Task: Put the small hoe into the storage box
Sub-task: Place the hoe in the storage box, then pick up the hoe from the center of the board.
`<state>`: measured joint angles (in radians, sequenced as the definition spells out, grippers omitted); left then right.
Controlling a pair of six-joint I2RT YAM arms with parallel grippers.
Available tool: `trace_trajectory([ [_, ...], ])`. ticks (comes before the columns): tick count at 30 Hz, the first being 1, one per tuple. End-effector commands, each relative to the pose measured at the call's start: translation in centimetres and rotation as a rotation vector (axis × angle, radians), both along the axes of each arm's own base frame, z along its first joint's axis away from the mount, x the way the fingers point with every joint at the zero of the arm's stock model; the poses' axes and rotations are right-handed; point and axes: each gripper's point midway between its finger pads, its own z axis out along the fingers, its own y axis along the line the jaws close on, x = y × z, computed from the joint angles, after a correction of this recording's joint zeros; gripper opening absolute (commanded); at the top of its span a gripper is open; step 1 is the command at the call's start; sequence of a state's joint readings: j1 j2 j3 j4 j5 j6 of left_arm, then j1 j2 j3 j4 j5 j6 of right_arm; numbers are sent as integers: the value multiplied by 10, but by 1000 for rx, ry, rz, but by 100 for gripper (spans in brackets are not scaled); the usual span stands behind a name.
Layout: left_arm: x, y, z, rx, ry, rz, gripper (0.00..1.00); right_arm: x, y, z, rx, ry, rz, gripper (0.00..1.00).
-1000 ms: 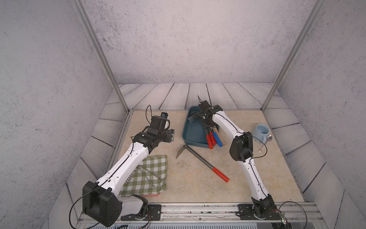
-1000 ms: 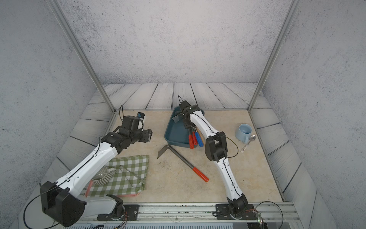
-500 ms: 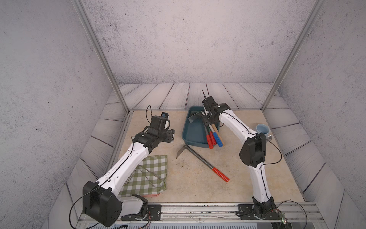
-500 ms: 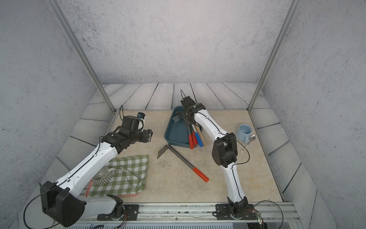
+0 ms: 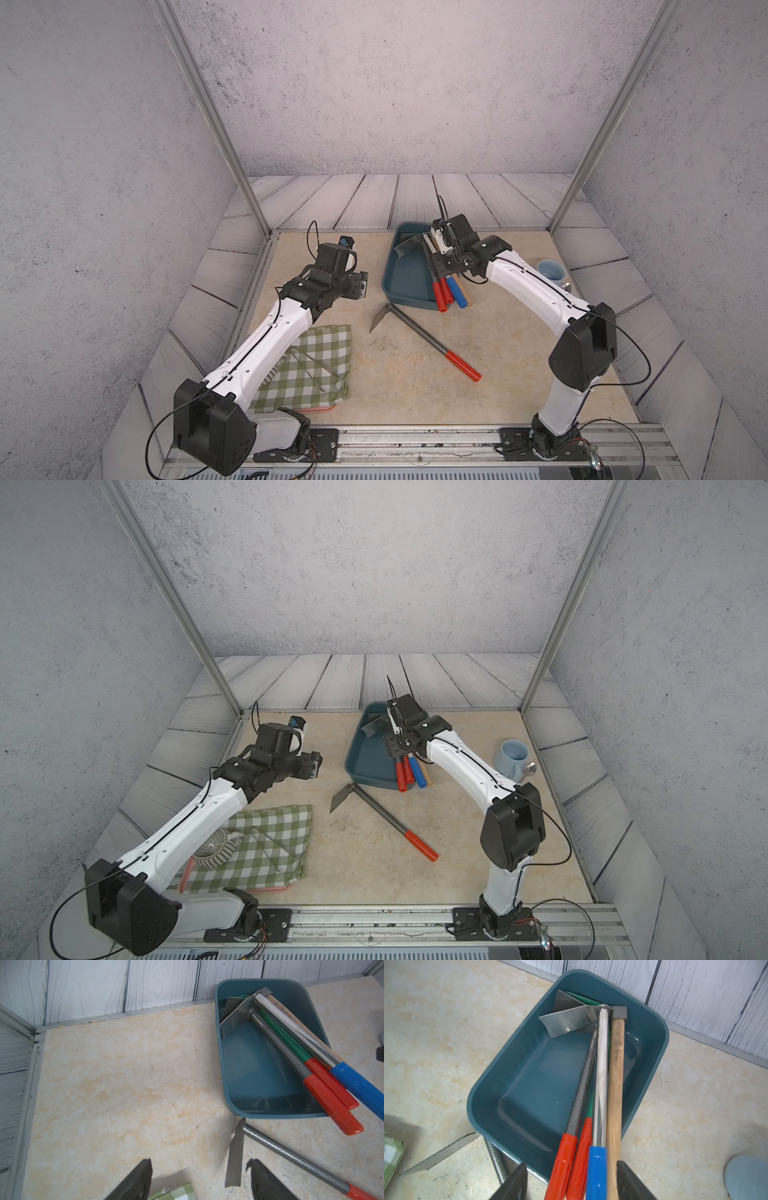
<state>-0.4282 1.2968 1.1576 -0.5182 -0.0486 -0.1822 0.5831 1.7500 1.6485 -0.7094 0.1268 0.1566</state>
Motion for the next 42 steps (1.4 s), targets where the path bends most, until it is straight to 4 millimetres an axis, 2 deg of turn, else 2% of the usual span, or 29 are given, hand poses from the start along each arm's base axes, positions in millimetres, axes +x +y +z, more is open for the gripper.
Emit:
trace_trajectory([
  [1, 1, -1, -6, -8, 16, -1, 77, -15, 6, 14, 83, -24, 26, 68],
  [8, 0, -7, -15, -24, 59, 1, 77, -47, -1, 4, 137, 17, 13, 66],
  [11, -2, -9, -19, -11, 73, -4, 77, -66, -2, -9, 133, 87, 36, 65],
  [16, -2, -14, -19, -17, 74, -18, 77, -92, -4, -28, 88, 93, 96, 64],
  [24, -2, -16, -21, -18, 80, -27, 77, -126, -3, -57, 76, 174, 161, 63],
  [33, -2, -15, -20, -14, 75, -29, 77, -150, -1, -82, 62, 249, 244, 62],
  [42, -2, -15, -22, -13, 81, -31, 77, -156, 6, -102, 45, 304, 262, 61],
])
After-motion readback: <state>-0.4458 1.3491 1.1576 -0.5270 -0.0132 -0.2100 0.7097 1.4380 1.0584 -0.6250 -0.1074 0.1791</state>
